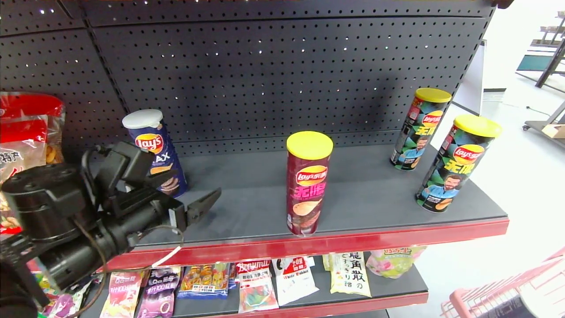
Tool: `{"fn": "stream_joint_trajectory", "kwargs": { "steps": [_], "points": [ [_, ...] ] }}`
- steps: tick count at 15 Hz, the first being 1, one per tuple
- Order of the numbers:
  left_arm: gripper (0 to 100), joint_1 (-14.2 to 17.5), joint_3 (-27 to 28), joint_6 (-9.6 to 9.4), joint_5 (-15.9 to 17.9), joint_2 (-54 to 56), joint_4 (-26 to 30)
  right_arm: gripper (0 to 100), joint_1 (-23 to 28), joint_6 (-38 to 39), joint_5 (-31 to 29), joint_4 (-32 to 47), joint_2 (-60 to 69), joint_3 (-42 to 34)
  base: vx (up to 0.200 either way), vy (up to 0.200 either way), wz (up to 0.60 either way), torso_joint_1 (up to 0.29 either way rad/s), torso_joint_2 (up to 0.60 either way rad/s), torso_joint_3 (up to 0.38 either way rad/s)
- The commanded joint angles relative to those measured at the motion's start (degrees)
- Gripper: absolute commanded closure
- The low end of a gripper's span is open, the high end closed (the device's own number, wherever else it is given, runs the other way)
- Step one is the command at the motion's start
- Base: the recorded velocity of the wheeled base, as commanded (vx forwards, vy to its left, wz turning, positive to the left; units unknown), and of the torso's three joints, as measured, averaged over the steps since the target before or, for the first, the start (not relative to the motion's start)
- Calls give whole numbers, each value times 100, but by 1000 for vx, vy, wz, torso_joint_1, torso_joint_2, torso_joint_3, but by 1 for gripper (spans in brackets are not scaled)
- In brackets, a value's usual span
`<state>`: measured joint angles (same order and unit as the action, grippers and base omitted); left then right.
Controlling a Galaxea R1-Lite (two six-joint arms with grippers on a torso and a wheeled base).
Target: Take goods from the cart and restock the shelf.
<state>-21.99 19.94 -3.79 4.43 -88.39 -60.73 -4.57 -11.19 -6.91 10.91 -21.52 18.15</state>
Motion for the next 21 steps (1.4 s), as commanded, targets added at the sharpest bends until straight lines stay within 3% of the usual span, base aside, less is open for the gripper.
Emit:
{"fn": "stream_joint_trajectory", "kwargs": {
  "steps": [1,2,4,7,8,11,16,21],
  "points": [
    [0,186,-817,10,-21,1685,774,100,0,29,67,-36,-213,57,0,0,0,0,0,0],
    [0,292,-922,10,-21,2335,1485,100,-9,3,120,-36,-327,136,0,0,0,0,0,0],
    [0,336,-825,28,-12,3891,3568,100,-61,3,243,-36,-415,241,0,0,0,0,0,0],
    [0,327,-263,80,164,6009,6706,100,-70,38,559,-54,-388,285,0,0,0,0,0,0],
    [0,336,-140,186,111,6440,7365,100,-70,100,612,-45,-353,241,0,0,0,0,0,0],
    [0,327,-245,203,-223,6853,7603,100,-70,196,718,-45,-344,224,0,0,600,-2,2,7],
    [0,327,-316,195,-258,7134,7603,100,-97,179,779,-54,-503,294,0,0,240,-1,0,5],
    [0,327,-694,353,-530,8330,7585,100,-369,258,1517,-2664,-3799,1419,0,0,0,0,0,0]
  ]
}}
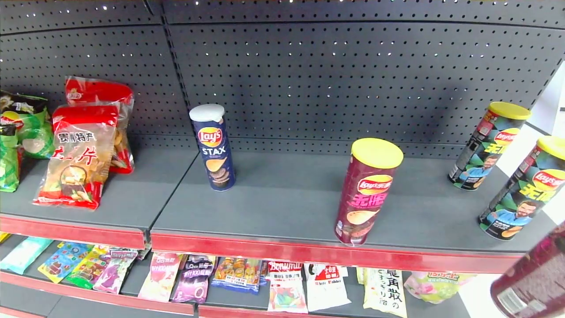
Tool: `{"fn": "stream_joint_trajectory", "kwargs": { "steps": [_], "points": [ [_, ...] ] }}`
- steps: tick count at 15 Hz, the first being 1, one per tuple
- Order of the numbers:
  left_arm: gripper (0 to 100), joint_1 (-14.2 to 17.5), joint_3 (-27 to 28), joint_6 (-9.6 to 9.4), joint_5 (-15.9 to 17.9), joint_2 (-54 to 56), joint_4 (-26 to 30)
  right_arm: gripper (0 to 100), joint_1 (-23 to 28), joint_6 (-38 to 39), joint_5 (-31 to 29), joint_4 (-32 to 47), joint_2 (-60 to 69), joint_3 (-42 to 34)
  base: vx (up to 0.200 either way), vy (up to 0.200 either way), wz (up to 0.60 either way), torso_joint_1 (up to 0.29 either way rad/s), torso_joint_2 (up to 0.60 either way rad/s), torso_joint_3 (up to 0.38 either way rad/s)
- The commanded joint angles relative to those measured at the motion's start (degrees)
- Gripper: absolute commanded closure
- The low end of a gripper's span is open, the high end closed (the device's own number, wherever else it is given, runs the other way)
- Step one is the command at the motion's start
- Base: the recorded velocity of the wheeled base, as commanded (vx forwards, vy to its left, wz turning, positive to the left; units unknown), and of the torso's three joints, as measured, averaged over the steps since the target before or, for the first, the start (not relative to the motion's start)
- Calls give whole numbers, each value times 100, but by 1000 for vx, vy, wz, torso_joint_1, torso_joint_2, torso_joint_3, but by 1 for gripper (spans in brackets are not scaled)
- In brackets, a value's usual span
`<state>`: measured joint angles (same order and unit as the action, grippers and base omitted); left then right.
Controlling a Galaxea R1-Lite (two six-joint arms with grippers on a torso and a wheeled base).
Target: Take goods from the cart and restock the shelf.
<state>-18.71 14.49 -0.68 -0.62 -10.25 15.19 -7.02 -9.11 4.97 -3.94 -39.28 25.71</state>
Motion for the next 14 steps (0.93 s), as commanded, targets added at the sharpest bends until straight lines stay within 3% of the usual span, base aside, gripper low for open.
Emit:
{"fn": "stream_joint_trajectory", "kwargs": {
  "steps": [1,4,9,14],
  "points": [
    [0,8,-281,42,-140,806,-7,100,-98,-3,478,-1654,-2690,839,0,0,0,0,0,0],
    [0,8,-360,51,-500,937,-7,100,-238,5,505,-2129,-3894,1665,0,0,0,0,0,0],
    [0,8,-377,51,-509,937,-7,100,-300,32,496,-2137,-5072,2834,0,0,0,0,0,0],
    [0,8,-535,42,-509,1025,-16,100,-528,49,461,-2146,-5731,3335,0,0,0,0,0,0]
  ]
}}
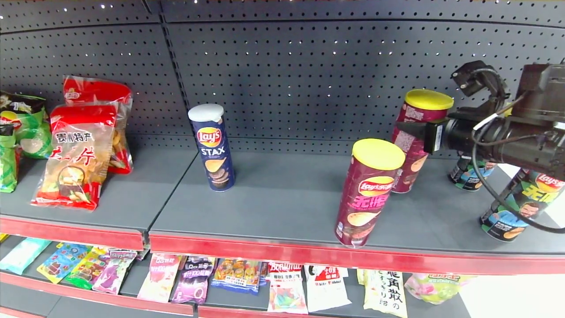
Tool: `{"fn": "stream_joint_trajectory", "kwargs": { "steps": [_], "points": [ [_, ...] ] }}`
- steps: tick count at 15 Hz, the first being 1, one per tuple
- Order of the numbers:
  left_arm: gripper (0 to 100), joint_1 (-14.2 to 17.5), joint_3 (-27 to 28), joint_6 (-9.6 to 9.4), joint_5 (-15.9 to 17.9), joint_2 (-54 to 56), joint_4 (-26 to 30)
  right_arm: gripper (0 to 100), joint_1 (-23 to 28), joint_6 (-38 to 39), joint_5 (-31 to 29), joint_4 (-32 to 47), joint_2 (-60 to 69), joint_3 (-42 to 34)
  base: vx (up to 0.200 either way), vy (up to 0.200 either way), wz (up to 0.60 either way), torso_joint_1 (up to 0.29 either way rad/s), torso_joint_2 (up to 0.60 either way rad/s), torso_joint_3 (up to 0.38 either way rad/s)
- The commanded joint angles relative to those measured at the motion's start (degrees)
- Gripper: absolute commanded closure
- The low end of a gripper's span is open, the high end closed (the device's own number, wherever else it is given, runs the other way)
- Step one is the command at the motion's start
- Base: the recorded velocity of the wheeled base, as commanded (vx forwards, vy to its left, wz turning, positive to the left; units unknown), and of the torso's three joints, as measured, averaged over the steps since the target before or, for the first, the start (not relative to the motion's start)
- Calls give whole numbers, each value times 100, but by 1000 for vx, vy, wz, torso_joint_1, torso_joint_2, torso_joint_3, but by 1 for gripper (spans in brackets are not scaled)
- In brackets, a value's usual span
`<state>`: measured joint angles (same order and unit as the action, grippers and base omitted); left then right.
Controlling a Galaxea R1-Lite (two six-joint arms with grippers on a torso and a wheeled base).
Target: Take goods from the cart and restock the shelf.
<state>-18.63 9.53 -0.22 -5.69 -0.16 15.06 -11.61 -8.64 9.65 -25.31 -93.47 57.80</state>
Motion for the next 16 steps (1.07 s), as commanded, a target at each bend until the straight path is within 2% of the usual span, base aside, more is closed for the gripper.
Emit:
{"fn": "stream_joint_trajectory", "kwargs": {
  "steps": [1,7,10,16],
  "points": [
    [0,-1,-39,-4,-2,16,-3,100,-123,21,1,-9,-409,250,0,0,0,0,0,0],
    [0,-1,-48,-4,-11,16,-3,100,-483,152,1,-71,-796,461,0,0,0,0,0,0],
    [0,-1,-74,-4,-11,16,-3,100,-632,249,-25,-563,-1042,469,0,0,0,0,0,0],
    [0,-1,-127,-4,-2,16,-3,100,-712,249,-34,-581,-1174,513,0,0,0,0,0,0]
  ]
}}
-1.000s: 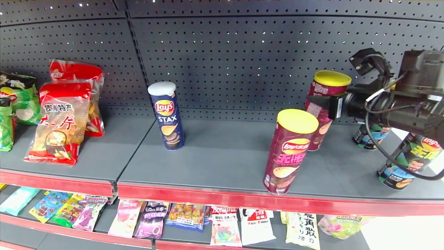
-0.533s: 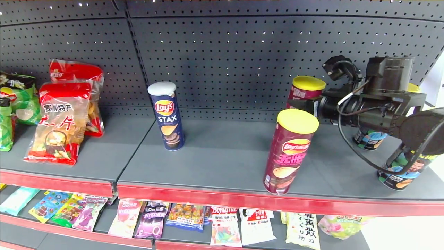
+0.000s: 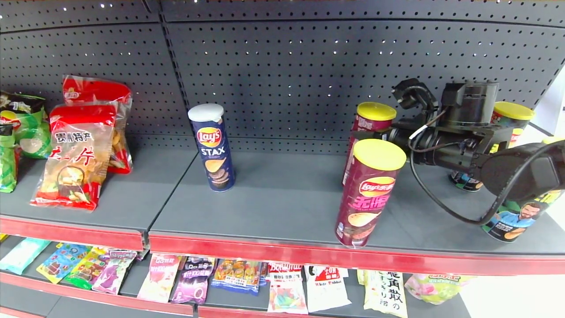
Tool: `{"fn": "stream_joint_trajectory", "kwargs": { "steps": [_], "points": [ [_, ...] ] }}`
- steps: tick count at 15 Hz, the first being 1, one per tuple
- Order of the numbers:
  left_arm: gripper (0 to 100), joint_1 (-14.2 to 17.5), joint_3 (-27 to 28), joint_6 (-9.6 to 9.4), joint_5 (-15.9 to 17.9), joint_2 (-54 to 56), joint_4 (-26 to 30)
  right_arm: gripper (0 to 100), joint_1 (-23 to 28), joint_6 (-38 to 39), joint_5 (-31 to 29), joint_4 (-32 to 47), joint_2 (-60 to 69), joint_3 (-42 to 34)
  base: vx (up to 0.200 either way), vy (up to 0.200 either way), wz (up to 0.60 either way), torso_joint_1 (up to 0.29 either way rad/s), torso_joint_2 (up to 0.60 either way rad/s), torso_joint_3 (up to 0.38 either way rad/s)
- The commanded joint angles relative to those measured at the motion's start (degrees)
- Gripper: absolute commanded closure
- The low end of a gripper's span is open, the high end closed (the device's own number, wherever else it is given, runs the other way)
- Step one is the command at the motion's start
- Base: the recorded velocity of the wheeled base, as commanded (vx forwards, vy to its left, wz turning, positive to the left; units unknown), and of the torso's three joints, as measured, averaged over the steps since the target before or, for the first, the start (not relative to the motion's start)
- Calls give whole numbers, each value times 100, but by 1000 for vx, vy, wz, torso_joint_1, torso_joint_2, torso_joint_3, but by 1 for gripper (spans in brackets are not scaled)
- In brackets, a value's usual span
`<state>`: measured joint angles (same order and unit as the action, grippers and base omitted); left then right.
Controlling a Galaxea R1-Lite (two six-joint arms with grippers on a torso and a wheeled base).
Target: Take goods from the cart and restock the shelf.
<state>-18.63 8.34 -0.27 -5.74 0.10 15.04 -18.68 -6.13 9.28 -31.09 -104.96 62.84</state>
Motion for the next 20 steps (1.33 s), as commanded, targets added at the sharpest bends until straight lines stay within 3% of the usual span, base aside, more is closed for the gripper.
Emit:
{"fn": "stream_joint_trajectory", "kwargs": {
  "steps": [1,10,11,20],
  "points": [
    [0,-1,1,0,3,-10,-1,100,-4,-2,4,-3,-51,53,0,0,0,0,0,0],
    [0,-1,1,0,3,-10,-1,100,-92,7,-31,-3,-77,18,0,0,0,0,0,0],
    [0,-1,1,0,3,-10,-1,0,-92,7,-31,-3,-77,9,0,0,0,0,0,0],
    [0,-9,1,9,29,-10,-1,0,-48,33,-418,6,345,-387,0,0,0,0,0,0]
  ]
}}
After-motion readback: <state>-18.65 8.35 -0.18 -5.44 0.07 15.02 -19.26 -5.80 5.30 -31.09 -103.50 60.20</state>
